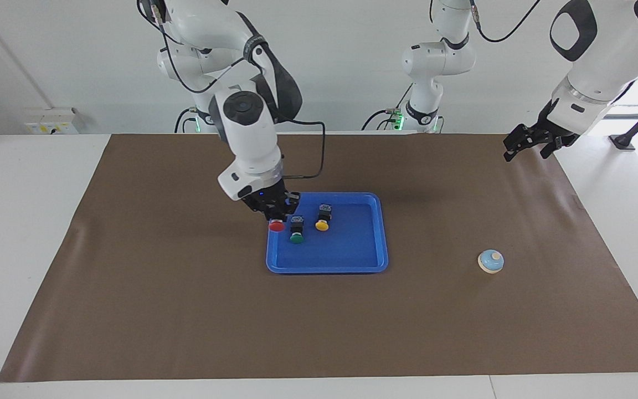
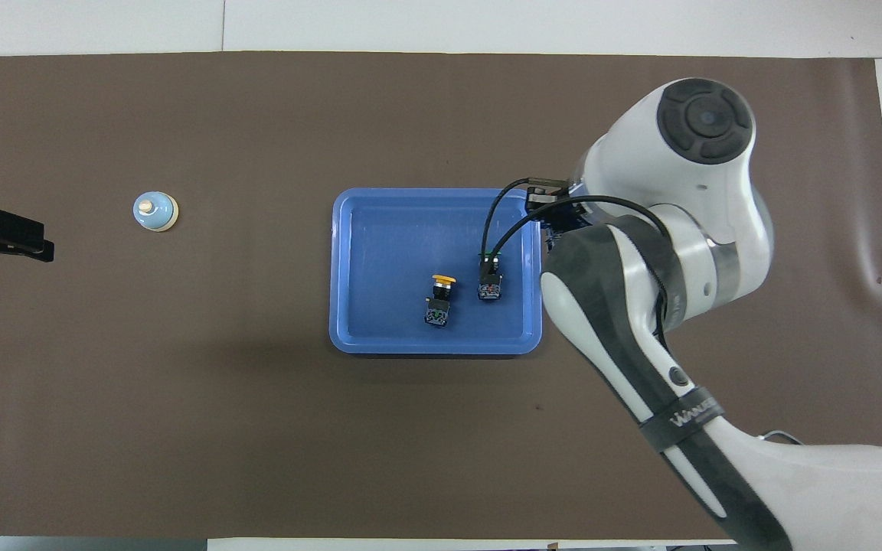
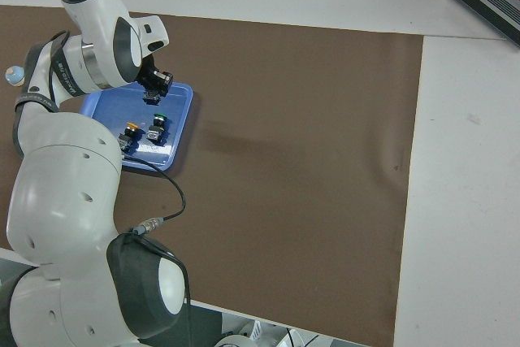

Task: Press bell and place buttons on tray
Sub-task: 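Carry the red button into the tray and release it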

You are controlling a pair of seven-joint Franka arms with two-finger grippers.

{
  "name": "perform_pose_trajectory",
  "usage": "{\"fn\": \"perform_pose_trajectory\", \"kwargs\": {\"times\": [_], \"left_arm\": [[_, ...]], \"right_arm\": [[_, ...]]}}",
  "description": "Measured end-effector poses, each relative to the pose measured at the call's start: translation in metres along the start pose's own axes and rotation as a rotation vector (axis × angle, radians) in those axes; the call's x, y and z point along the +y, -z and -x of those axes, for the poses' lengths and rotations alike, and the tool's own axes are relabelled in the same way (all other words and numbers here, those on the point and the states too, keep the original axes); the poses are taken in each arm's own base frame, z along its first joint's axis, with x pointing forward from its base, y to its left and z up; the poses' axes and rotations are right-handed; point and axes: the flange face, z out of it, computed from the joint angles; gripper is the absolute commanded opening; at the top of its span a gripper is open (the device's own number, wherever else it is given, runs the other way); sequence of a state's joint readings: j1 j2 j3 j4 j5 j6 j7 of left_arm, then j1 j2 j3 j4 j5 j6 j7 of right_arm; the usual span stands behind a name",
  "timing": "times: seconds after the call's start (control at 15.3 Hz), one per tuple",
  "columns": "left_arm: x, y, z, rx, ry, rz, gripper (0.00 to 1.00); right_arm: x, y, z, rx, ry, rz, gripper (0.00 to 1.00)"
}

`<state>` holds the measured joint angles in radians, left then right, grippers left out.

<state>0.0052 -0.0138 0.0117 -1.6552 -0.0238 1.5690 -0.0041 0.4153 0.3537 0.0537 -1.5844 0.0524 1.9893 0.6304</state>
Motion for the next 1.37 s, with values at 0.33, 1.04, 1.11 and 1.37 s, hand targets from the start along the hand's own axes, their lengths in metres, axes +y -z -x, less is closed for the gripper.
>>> {"fn": "perform_pose_trajectory", "kwargs": {"times": [0.33,1.04,1.11,1.37], "left_arm": [[0.0,0.0,0.0,0.0,0.0,0.0,1.0],[0.0,0.0,0.0,0.0,0.0,0.0,1.0],[0.0,0.0,0.0,0.0,0.0,0.0,1.0],[0.0,0.0,0.0,0.0,0.0,0.0,1.0]], "right_arm": [[-0.085,-0.059,0.013,-0.018,0.005,-0.002,0.0],[-0.156,-0.146,0.073,-0.028,0.07,0.003,0.0],[-0.157,-0.154,0.075,-0.03,0.07,0.007,0.0],[-0.156,-0.156,0.072,-0.027,0.042,0.009,0.99]]}}
